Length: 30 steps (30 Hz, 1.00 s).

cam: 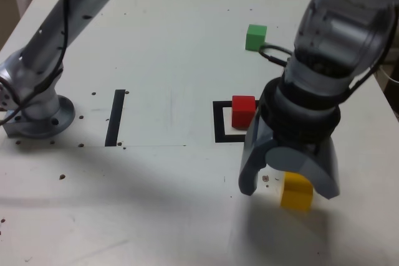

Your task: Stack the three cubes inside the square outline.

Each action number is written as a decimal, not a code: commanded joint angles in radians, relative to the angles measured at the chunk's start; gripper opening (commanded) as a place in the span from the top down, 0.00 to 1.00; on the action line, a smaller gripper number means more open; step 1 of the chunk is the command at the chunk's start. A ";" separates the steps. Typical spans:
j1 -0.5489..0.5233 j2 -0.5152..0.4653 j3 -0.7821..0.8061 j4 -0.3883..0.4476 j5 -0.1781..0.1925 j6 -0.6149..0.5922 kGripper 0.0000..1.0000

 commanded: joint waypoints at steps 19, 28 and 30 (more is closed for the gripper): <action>0.021 0.112 -0.072 0.032 -0.026 0.031 0.38; 0.018 0.114 -0.102 0.034 -0.007 0.040 0.72; 0.017 0.115 -0.105 0.034 -0.007 0.041 0.72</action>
